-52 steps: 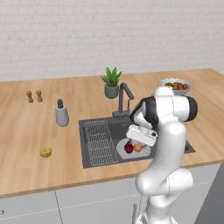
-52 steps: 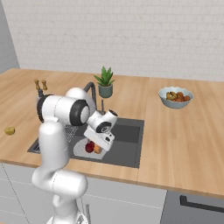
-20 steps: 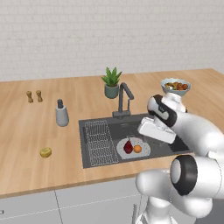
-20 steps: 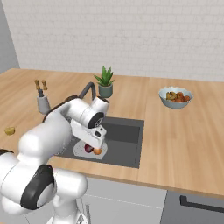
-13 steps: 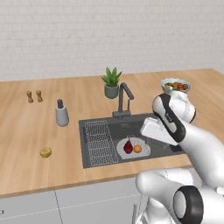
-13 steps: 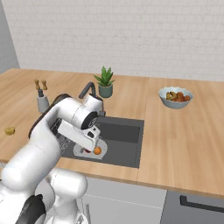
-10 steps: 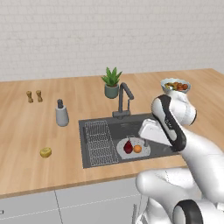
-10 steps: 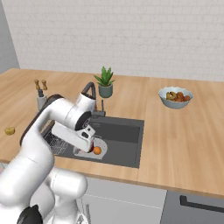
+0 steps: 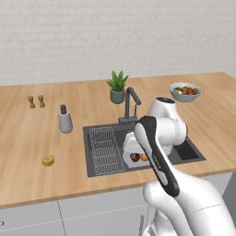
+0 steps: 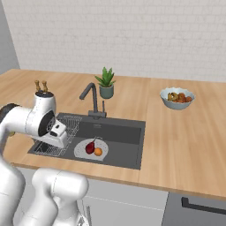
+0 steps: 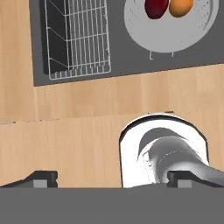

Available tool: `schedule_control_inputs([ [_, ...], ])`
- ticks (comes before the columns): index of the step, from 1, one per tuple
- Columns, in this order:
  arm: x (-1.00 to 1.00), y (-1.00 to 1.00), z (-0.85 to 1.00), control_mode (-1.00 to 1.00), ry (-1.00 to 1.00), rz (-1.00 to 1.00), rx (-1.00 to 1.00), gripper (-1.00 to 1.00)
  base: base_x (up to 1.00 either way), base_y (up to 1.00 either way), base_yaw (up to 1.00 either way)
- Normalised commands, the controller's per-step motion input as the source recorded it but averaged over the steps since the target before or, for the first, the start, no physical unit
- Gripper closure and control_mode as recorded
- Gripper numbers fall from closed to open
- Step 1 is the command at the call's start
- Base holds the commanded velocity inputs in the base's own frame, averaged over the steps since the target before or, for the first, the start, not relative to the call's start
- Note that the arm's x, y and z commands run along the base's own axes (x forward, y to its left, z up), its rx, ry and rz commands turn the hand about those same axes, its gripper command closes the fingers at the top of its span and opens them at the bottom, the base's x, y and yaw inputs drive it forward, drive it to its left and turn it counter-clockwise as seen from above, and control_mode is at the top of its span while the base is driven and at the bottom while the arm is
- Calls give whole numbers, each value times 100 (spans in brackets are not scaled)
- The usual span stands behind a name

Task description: Put the colander in the sink, put the tangerine, pear, kiwi in the colander, and turn on the sink faucet and pour water over the colander.

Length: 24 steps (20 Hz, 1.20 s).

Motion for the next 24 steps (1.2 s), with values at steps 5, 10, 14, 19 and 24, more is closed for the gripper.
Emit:
schedule_control_inputs([
  [5,20,92,18,-100,-7,0,-3,-100,0,0,0],
  [10,27,82,20,-100,0,0,0,-100,0,0,0],
  [14,36,78,19,-100,1,0,0,-100,0,0,0],
  [19,28,74,10,-100,2,0,-2,-100,0,0,0],
  [24,31,69,0,-100,1,0,0,-100,0,0,0],
])
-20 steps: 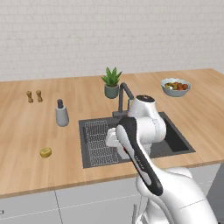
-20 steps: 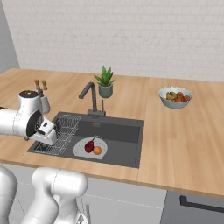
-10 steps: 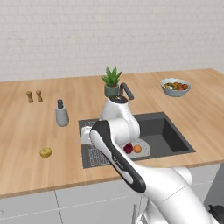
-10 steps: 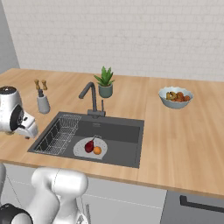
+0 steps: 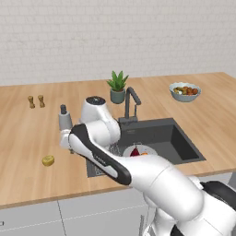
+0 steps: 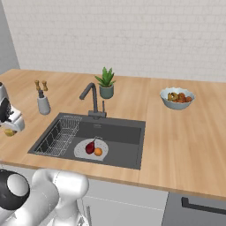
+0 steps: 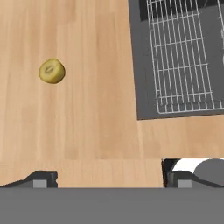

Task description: Put the colander in the sink, put the tangerine, pear, kiwi in the colander, and turn on the sink faucet and pour water over the colander.

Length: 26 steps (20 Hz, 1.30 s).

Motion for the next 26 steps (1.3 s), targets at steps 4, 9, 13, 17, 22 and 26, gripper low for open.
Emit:
schedule_control_inputs([
  [4,45,67,-6,-100,6,0,0,-100,0,0,0],
  [9,30,62,-19,-100,10,0,-6,-100,0,0,0],
  [13,12,42,-36,-100,6,-2,-15,-100,0,0,0],
  [17,1,12,-24,-100,0,-5,-15,-100,0,0,0],
  [22,11,0,-15,-100,0,-4,-8,-100,0,0,0],
  [26,9,0,-24,-100,0,-3,-2,-100,0,0,0],
])
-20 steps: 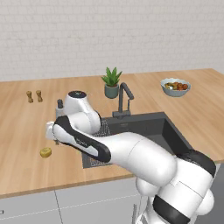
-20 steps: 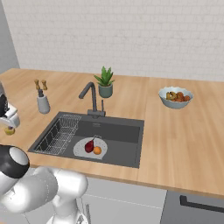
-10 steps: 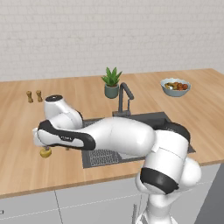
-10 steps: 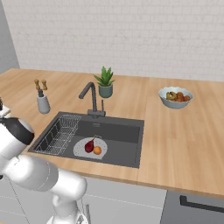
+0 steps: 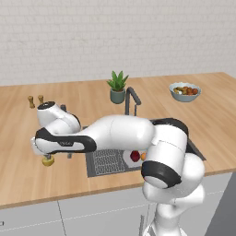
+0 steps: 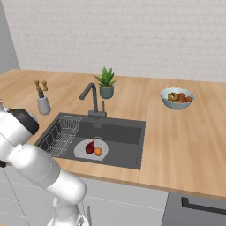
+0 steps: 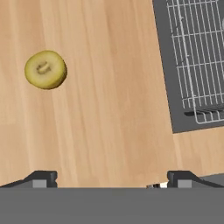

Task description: Put the colander in the sink, put the tangerine, pear, kiwi in the colander, and turn on the sink faucet and pour water over the colander.

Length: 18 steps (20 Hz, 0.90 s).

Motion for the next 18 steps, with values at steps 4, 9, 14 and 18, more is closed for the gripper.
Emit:
schedule_control_inputs([
  [4,11,9,-28,-100,0,-1,0,-100,0,0,0],
  [9,24,7,-14,-100,0,0,0,-100,0,0,0],
  [14,23,10,-13,-100,0,0,0,-100,0,0,0],
  [18,27,26,-20,-100,0,0,0,-100,0,0,0],
])
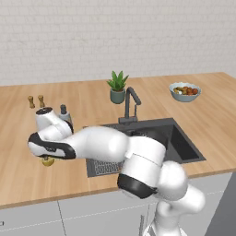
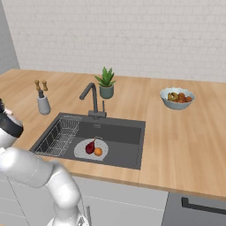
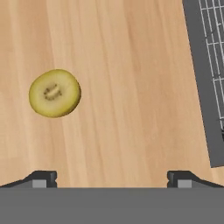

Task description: Put the colander in the sink, put the tangerine, pear, kiwi in the colander, and turn on the sink faucet and pour water over the colander.

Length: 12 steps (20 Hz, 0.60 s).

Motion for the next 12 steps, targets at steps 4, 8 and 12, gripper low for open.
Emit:
schedule_control_inputs([
  [4,29,23,-13,-100,0,0,0,-100,0,0,0],
  [8,25,20,-15,-100,0,0,0,-100,0,0,0],
  [12,15,16,-18,-100,0,0,0,-100,0,0,0],
])
